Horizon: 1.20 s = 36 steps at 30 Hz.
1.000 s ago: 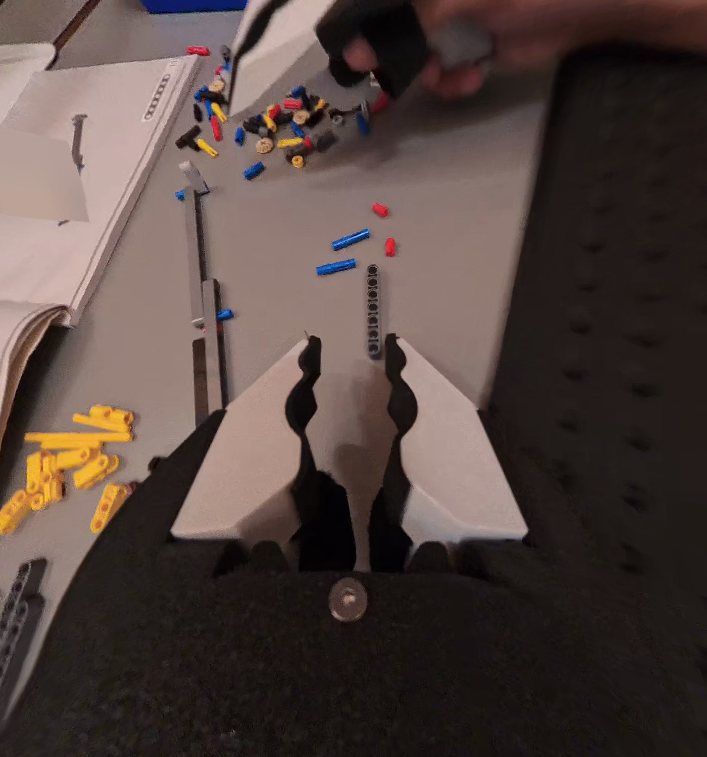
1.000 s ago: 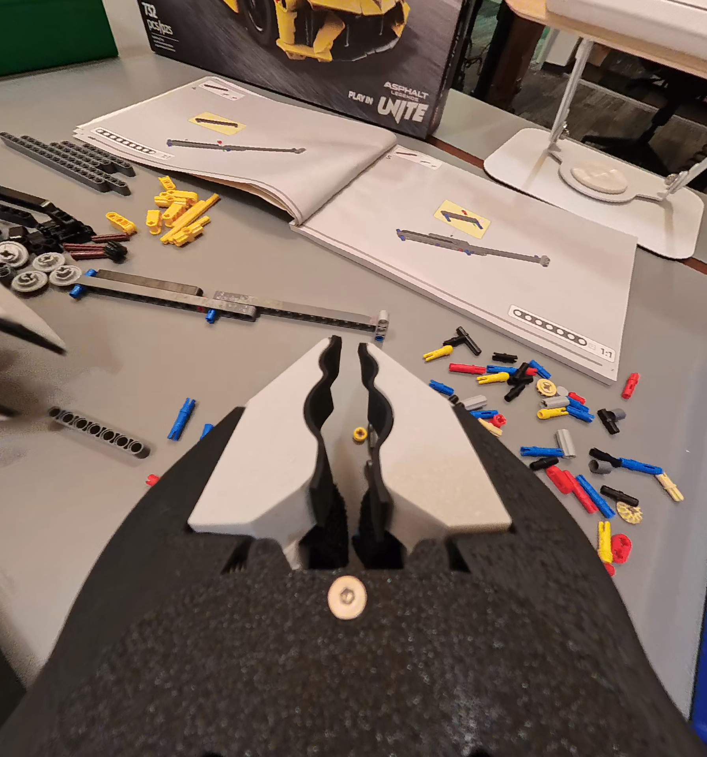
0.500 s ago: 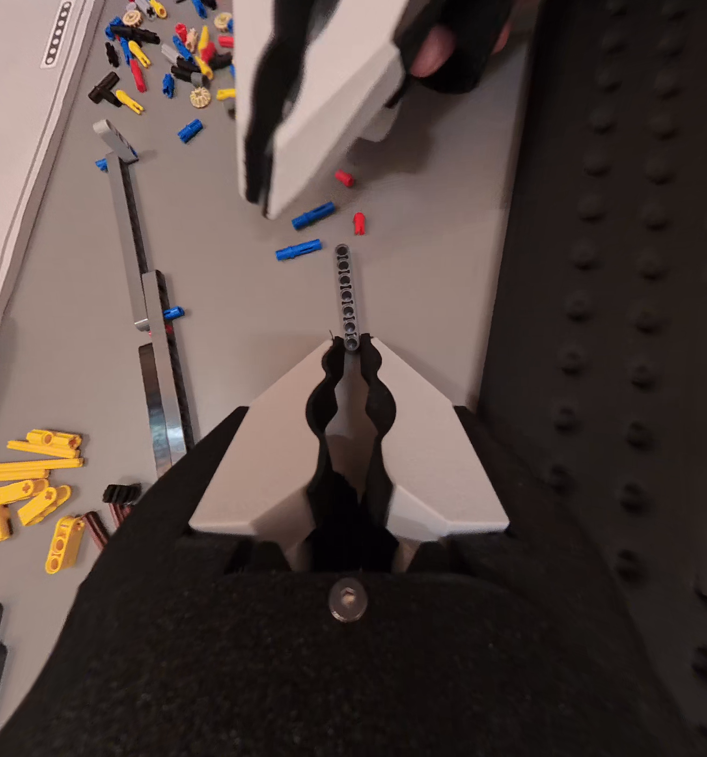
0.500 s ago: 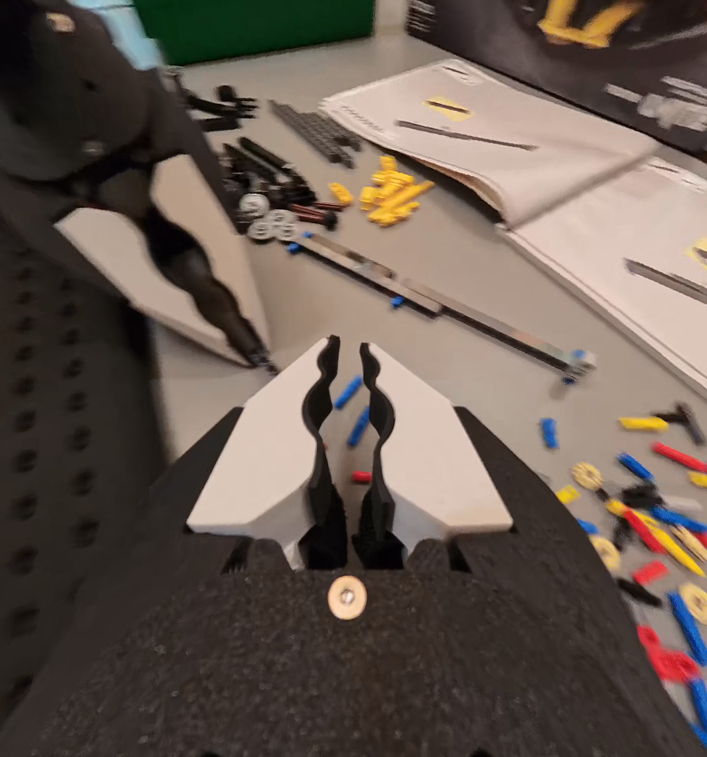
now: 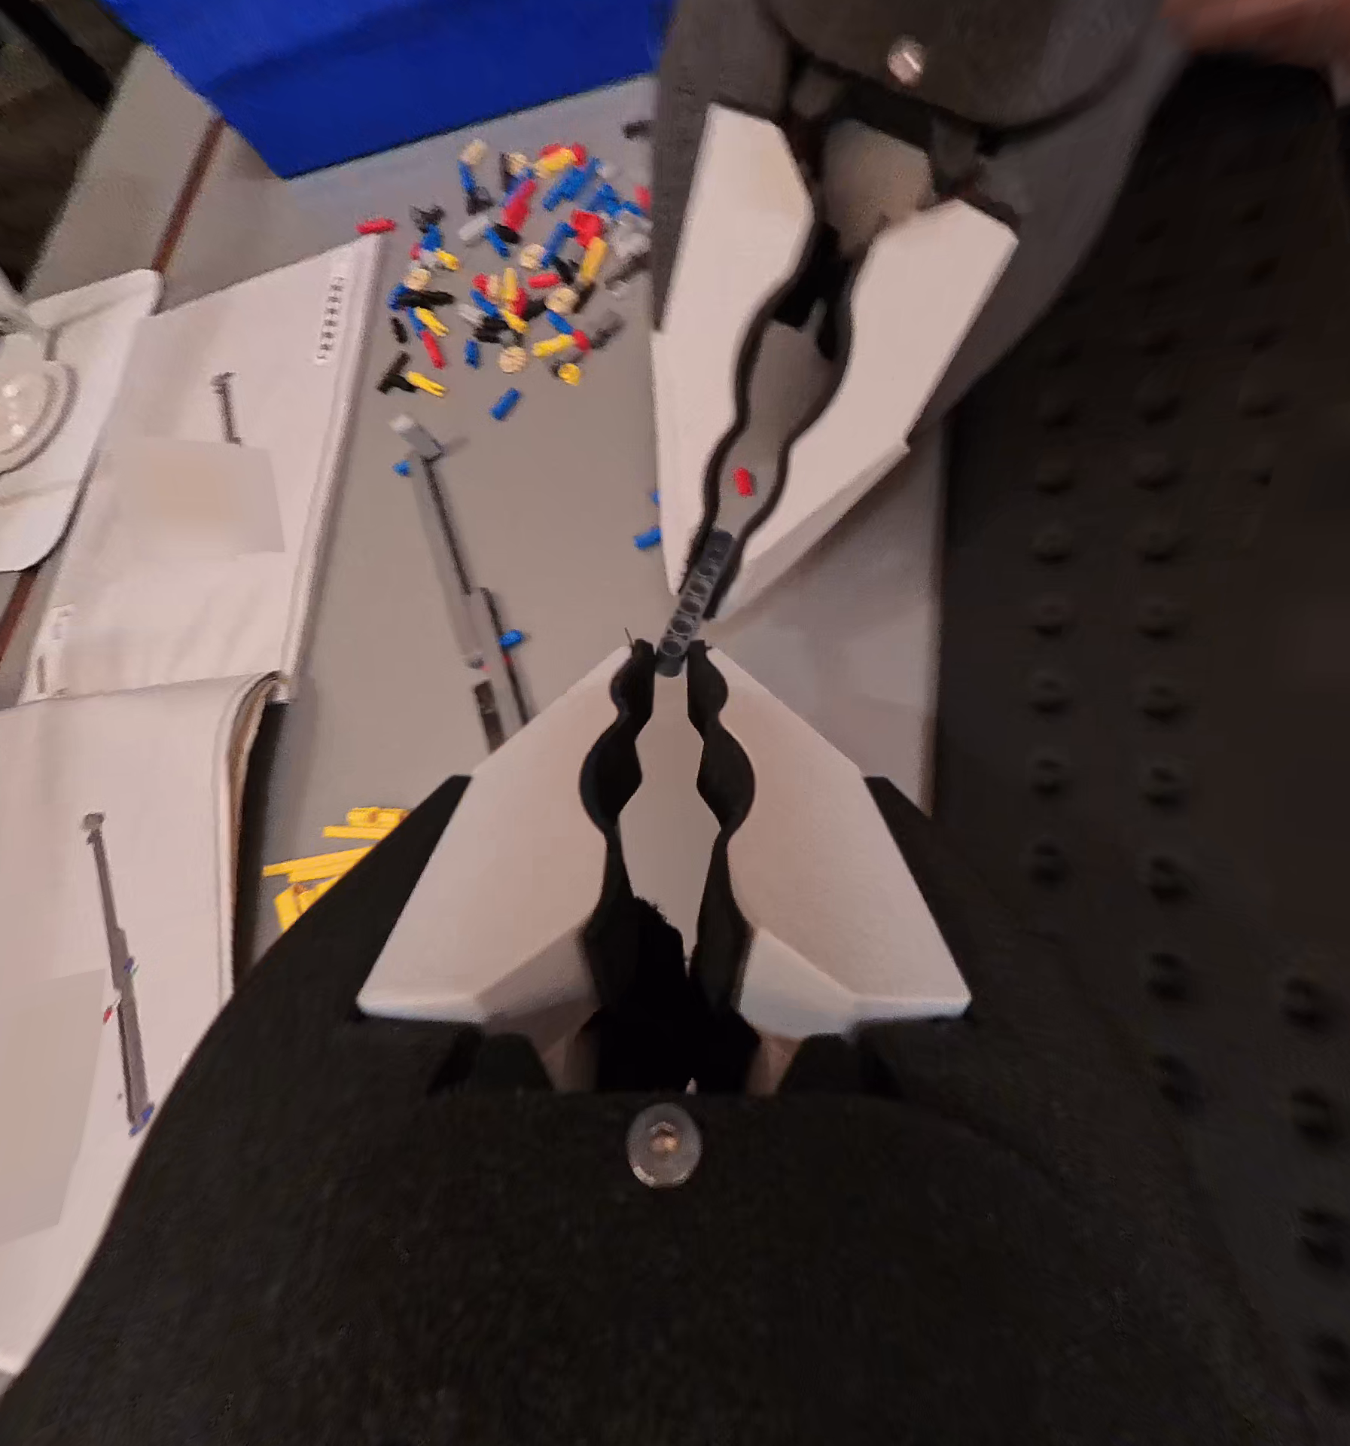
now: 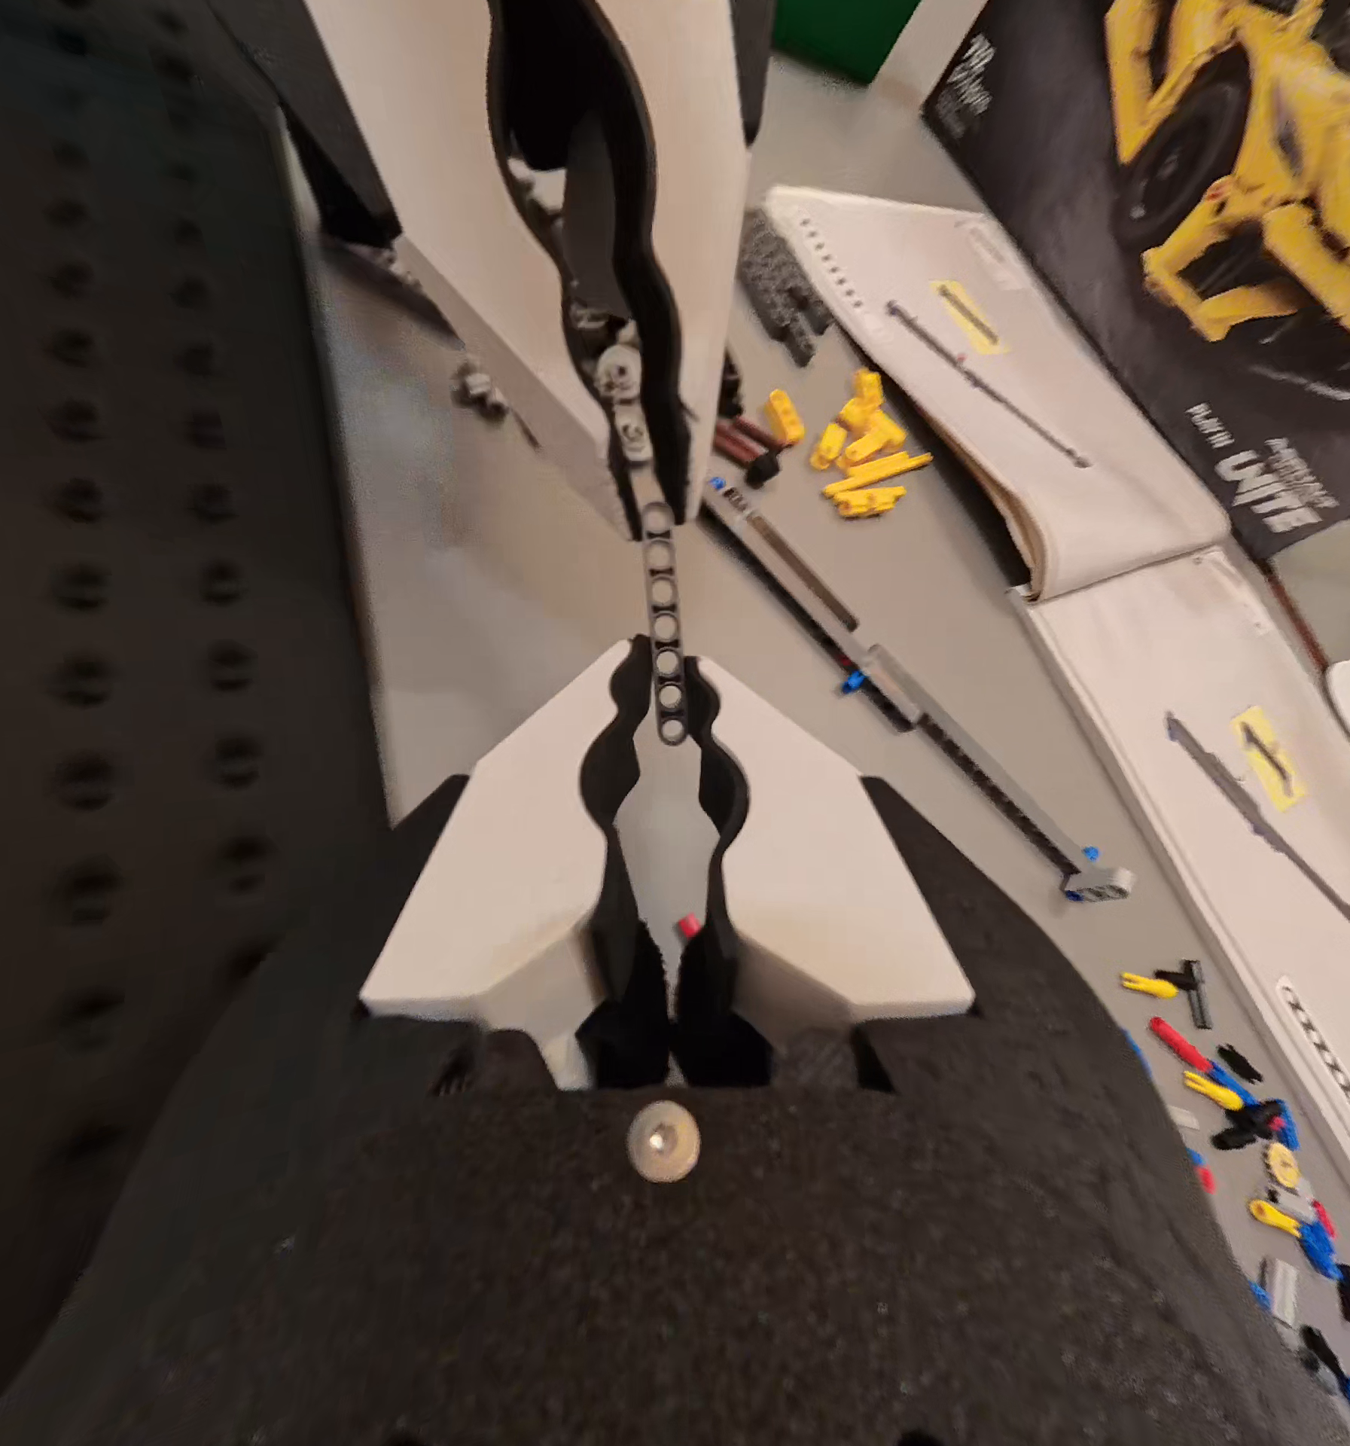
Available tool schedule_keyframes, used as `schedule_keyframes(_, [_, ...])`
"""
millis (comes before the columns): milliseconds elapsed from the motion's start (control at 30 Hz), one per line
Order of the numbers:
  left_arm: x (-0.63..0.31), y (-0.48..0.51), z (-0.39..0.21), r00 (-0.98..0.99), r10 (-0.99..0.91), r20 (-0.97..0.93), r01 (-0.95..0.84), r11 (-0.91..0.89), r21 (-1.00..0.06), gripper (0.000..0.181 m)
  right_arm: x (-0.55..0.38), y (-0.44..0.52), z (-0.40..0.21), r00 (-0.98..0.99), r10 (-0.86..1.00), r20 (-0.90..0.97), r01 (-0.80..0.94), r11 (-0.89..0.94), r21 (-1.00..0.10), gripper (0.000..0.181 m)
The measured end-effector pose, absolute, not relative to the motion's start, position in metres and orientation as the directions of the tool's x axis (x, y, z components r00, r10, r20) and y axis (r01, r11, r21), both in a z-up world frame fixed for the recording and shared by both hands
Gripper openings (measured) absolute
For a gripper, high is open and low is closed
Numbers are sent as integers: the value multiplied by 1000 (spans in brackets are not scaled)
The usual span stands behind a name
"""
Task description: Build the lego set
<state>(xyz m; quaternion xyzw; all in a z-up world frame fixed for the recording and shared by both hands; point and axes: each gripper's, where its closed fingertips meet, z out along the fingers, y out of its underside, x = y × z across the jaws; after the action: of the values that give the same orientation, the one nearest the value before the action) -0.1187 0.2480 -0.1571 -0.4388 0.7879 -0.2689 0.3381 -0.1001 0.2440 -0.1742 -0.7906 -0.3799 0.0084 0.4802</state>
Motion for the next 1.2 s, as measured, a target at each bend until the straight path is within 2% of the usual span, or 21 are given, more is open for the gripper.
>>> schedule_keyframes(67, [-111, 258, -138, -277, -931, -239, -482, 350, -803, 10, -95, 256, -158, 775, 513, 369, 543, -242, -804, 7])
schedule_keyframes(167, [-101, 276, -106, -50, -999, -6, -335, 22, -942, 26, -86, 273, -123, 888, 297, 351, 418, -201, -886, 7])
schedule_keyframes(267, [-99, 270, -83, -53, -970, 237, -110, -231, -967, 28, -95, 276, -106, 927, 224, 299, 338, -157, -928, 7])
schedule_keyframes(333, [-96, 265, -83, -77, -943, 324, -66, -319, -945, 28, -105, 277, -102, 948, 222, 230, 263, -131, -956, 7])
schedule_keyframes(400, [-93, 264, -84, -76, -934, 348, -55, -345, -937, 24, -105, 277, -97, 958, 194, 209, 234, -115, -965, 7])
schedule_keyframes(467, [-93, 265, -81, -62, -935, 350, -28, -349, -937, 13, -107, 276, -96, 961, 203, 186, 211, -108, -971, 7])
schedule_keyframes(633, [-93, 268, -72, -60, -914, 402, 57, -405, -913, 7, -107, 276, -94, 967, 184, 177, 198, -103, -975, 7])
schedule_keyframes(833, [-91, 270, -68, -51, -887, 459, 119, -462, -879, 7, -107, 277, -93, 986, 136, 100, 116, -112, -987, 7])
schedule_keyframes(1200, [-88, 271, -68, -6, -902, 431, 135, -428, -894, 7, -105, 277, -92, 996, 82, -29, -19, -113, -993, 7])
